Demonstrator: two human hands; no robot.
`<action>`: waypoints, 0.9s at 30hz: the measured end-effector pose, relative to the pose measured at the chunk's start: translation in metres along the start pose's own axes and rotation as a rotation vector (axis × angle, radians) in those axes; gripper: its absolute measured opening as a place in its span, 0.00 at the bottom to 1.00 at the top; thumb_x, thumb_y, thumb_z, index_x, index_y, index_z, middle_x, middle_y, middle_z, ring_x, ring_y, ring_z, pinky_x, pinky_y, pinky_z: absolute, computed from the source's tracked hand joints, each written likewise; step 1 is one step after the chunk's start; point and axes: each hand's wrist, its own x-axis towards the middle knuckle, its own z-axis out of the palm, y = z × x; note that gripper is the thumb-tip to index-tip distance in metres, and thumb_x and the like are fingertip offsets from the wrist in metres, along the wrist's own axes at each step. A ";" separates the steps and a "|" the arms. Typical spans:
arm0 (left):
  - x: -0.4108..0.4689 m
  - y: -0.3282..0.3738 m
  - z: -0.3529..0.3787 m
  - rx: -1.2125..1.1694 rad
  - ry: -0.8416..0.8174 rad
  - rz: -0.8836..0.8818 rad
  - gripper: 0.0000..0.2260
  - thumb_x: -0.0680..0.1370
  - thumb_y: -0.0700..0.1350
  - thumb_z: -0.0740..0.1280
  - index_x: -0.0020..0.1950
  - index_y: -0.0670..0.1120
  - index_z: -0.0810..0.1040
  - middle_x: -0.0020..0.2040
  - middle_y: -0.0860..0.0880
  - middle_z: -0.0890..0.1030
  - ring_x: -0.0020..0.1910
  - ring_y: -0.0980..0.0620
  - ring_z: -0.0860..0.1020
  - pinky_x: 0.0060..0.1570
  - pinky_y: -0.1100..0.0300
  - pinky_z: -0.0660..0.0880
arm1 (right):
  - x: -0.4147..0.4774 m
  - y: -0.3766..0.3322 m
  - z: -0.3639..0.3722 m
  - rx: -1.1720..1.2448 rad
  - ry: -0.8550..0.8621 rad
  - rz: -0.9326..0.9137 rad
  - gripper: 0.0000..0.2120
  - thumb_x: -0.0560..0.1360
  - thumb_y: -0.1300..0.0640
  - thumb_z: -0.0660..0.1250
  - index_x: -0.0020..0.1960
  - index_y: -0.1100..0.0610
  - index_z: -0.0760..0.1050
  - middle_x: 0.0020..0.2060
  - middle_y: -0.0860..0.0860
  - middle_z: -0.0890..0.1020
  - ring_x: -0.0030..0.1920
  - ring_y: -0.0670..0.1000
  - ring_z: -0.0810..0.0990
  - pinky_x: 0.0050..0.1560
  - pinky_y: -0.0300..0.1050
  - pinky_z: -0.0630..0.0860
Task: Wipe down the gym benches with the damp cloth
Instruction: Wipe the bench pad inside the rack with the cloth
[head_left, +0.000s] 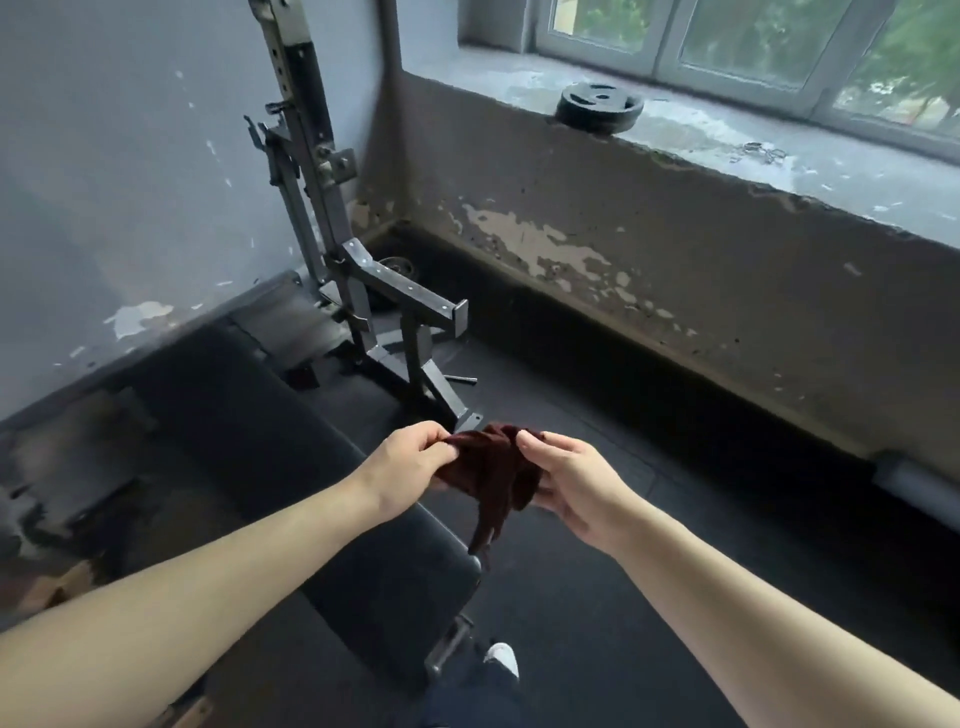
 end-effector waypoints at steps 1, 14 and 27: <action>0.013 0.003 0.001 -0.019 0.032 -0.028 0.08 0.82 0.41 0.64 0.48 0.47 0.82 0.45 0.47 0.86 0.48 0.49 0.84 0.51 0.59 0.80 | 0.013 -0.011 -0.008 -0.010 -0.020 0.018 0.10 0.83 0.58 0.65 0.60 0.61 0.82 0.53 0.60 0.87 0.55 0.59 0.86 0.60 0.57 0.81; 0.135 0.053 -0.001 0.021 0.313 -0.208 0.03 0.78 0.48 0.72 0.49 0.51 0.84 0.45 0.51 0.86 0.48 0.53 0.83 0.56 0.52 0.79 | 0.193 -0.123 -0.056 -0.369 -0.227 -0.061 0.09 0.82 0.54 0.68 0.52 0.56 0.86 0.48 0.56 0.88 0.51 0.55 0.86 0.58 0.54 0.80; 0.241 0.139 0.054 -0.162 0.698 -0.410 0.05 0.75 0.46 0.76 0.50 0.52 0.85 0.45 0.56 0.87 0.46 0.61 0.84 0.52 0.63 0.77 | 0.345 -0.208 -0.101 -0.495 -0.799 0.014 0.15 0.82 0.50 0.68 0.55 0.62 0.83 0.54 0.59 0.86 0.56 0.58 0.85 0.61 0.53 0.78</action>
